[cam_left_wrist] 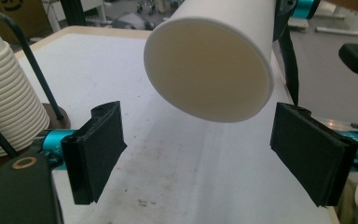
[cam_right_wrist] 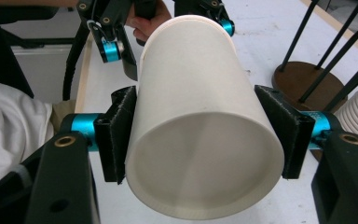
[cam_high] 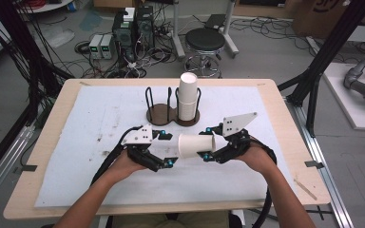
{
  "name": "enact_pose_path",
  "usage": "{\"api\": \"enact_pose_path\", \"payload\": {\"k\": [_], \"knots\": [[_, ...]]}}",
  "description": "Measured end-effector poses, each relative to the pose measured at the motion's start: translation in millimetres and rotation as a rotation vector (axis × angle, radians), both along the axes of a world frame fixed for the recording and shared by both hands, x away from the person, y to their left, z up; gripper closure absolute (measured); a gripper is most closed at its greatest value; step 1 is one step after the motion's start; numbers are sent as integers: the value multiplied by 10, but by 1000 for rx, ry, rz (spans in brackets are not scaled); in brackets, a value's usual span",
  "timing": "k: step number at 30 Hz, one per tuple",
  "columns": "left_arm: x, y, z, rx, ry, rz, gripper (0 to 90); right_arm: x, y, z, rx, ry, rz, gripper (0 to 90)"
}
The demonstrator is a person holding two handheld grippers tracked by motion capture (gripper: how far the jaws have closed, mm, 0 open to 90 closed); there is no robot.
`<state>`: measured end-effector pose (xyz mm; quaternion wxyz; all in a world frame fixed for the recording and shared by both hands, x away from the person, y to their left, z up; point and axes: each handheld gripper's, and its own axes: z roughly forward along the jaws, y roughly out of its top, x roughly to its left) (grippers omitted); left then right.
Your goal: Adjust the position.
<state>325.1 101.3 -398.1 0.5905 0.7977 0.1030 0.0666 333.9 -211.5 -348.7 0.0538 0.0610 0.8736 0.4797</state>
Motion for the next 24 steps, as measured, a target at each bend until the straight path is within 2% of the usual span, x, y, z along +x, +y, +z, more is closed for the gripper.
{"api": "enact_pose_path", "payload": {"k": [9, 16, 24], "knots": [[-50, 61, -18, -93, -22, 16, 172, -4, -81, -96, 54, 24, -38, 344], [-67, 54, -35, -128, -23, -5, 172, -36, -145, -186, 116, 51, -47, 344], [-87, -28, -39, -141, -26, -50, 171, -70, -142, -257, 152, 76, -26, 344]]}}
